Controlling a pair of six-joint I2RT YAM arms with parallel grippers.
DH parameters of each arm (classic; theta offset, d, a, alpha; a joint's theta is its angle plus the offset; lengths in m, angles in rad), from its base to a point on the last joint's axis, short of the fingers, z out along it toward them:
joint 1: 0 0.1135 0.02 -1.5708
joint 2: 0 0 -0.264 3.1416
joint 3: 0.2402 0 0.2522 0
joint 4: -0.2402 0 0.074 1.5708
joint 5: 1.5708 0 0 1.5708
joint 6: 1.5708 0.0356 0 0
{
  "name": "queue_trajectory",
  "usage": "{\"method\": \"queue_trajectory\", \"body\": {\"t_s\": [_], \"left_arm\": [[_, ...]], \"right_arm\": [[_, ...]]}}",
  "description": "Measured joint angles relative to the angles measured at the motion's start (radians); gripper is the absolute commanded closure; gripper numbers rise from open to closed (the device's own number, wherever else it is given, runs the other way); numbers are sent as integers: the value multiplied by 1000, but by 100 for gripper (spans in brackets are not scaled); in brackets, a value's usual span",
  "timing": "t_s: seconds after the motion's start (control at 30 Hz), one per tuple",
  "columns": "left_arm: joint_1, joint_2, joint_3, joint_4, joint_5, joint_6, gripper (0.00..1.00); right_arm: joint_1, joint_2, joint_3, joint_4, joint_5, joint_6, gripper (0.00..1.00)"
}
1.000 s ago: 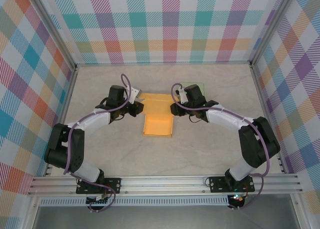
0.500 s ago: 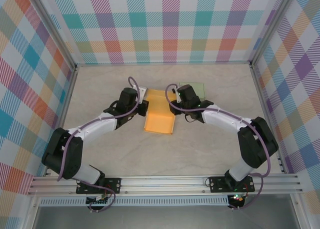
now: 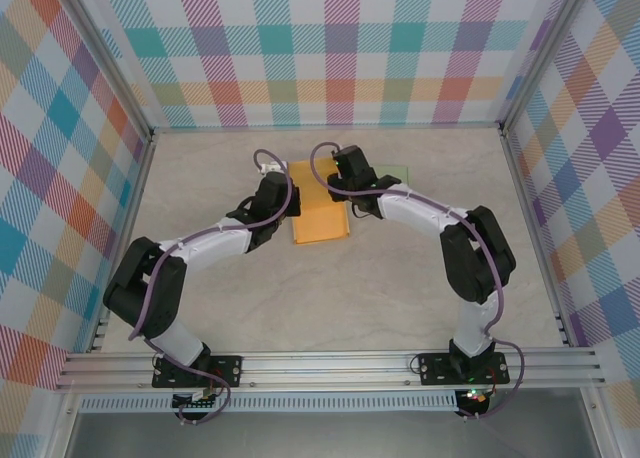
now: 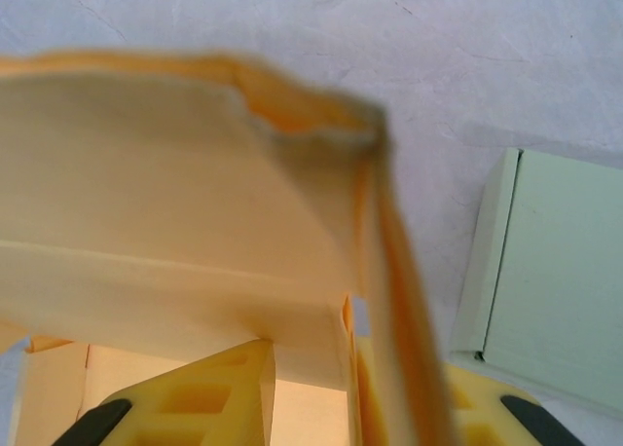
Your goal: Fold the paper box
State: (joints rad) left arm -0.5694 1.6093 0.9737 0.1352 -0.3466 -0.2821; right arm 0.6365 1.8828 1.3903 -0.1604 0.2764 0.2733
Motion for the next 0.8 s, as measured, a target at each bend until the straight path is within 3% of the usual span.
{"method": "queue_trajectory", "body": {"t_s": [0.8], "left_arm": [[-133, 58, -42, -3, -294, -389, 96]], "right_arm": [[32, 3, -207, 253, 2, 116, 73]]}}
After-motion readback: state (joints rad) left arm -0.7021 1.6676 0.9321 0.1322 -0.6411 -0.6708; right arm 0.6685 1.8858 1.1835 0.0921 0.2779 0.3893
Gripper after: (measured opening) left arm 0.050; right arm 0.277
